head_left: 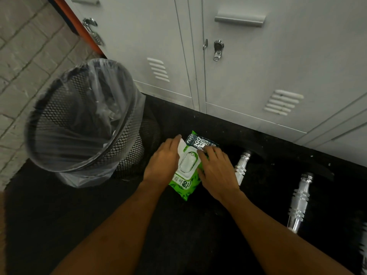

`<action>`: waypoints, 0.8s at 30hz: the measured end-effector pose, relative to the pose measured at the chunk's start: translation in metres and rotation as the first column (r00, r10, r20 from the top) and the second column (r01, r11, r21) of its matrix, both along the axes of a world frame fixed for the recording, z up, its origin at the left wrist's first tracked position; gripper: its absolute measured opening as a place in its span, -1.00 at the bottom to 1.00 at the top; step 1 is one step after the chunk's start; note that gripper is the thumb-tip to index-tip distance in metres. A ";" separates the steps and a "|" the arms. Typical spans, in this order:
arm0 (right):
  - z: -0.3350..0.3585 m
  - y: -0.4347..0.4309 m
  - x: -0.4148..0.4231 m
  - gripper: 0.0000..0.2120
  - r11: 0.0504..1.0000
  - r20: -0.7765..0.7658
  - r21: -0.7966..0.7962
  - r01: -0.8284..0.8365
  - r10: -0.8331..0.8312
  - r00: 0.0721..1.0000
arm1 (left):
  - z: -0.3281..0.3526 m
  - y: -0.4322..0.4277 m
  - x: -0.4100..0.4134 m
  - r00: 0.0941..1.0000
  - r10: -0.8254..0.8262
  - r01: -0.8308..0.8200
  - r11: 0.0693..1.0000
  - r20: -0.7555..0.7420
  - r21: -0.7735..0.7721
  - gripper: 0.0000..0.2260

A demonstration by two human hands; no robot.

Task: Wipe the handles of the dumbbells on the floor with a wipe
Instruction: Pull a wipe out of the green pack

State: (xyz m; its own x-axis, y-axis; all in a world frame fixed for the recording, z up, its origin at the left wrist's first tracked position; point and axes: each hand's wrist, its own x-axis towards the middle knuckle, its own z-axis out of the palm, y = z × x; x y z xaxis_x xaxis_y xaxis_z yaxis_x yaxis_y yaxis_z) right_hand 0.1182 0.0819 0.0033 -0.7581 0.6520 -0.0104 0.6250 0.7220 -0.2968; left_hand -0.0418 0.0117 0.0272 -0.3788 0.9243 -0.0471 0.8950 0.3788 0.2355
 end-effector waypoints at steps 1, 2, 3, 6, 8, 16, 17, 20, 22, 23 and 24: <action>0.002 0.000 -0.003 -0.58 1.000 0.004 -0.007 0.012 -0.012 1.000 | 0.001 0.000 -0.004 1.000 0.001 -0.002 0.999 -0.015 -0.035 -0.44; 0.003 0.000 -0.005 -0.60 1.000 0.007 -0.017 0.024 -0.024 1.000 | 0.003 -0.001 -0.005 0.999 -0.016 0.014 0.997 -0.030 -0.073 -0.38; 0.004 0.000 -0.008 -0.60 0.999 0.010 -0.031 0.034 -0.034 0.999 | 0.004 -0.002 -0.005 0.998 -0.042 0.038 0.993 -0.042 -0.110 -0.35; 0.005 0.004 -0.013 -0.61 0.992 -0.006 -0.120 0.040 -0.041 0.999 | 0.007 -0.004 -0.001 0.997 -0.058 0.049 0.981 -0.046 -0.189 -0.35; 0.007 0.006 -0.016 -0.66 0.992 -0.038 -0.130 0.003 -0.008 0.999 | 0.004 -0.006 0.001 0.997 -0.049 0.037 0.982 -0.062 -0.186 -0.40; -0.002 0.010 -0.030 -0.84 0.909 -0.176 -0.410 0.075 -0.159 0.972 | -0.004 -0.024 0.001 0.991 -0.033 0.041 0.998 0.132 -0.054 -0.85; -0.001 0.012 -0.032 -0.82 0.932 -0.137 -0.361 0.043 -0.098 0.986 | -0.003 -0.027 0.001 0.990 -0.033 0.042 0.997 0.137 -0.060 -0.84; 0.003 0.014 -0.036 -0.81 0.978 -0.030 -0.180 -0.109 0.106 0.994 | -0.003 -0.034 0.002 0.992 -0.037 0.044 0.998 0.123 -0.053 -0.81; 0.005 0.015 -0.037 -0.84 0.977 0.047 -0.082 -0.198 0.203 0.978 | -0.004 -0.036 0.005 0.993 -0.026 0.031 0.999 0.112 -0.041 -0.82; 0.005 0.014 -0.038 -0.85 0.970 0.092 -0.051 -0.240 0.244 0.966 | -0.005 -0.036 0.006 0.994 -0.022 0.025 0.999 0.103 -0.036 -0.83; 0.006 0.013 -0.038 -0.84 0.962 0.133 -0.032 -0.273 0.275 0.952 | -0.005 -0.037 0.007 0.995 -0.019 0.022 0.999 0.095 -0.032 -0.83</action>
State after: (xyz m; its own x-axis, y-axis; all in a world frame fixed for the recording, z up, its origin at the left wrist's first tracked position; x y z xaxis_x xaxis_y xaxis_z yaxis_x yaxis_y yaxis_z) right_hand 0.0806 0.0953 0.0091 -0.8984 0.4189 -0.1319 0.4389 0.8675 -0.2344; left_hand -0.0344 -0.0253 0.0224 -0.3522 0.9292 -0.1122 0.8768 0.3695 0.3076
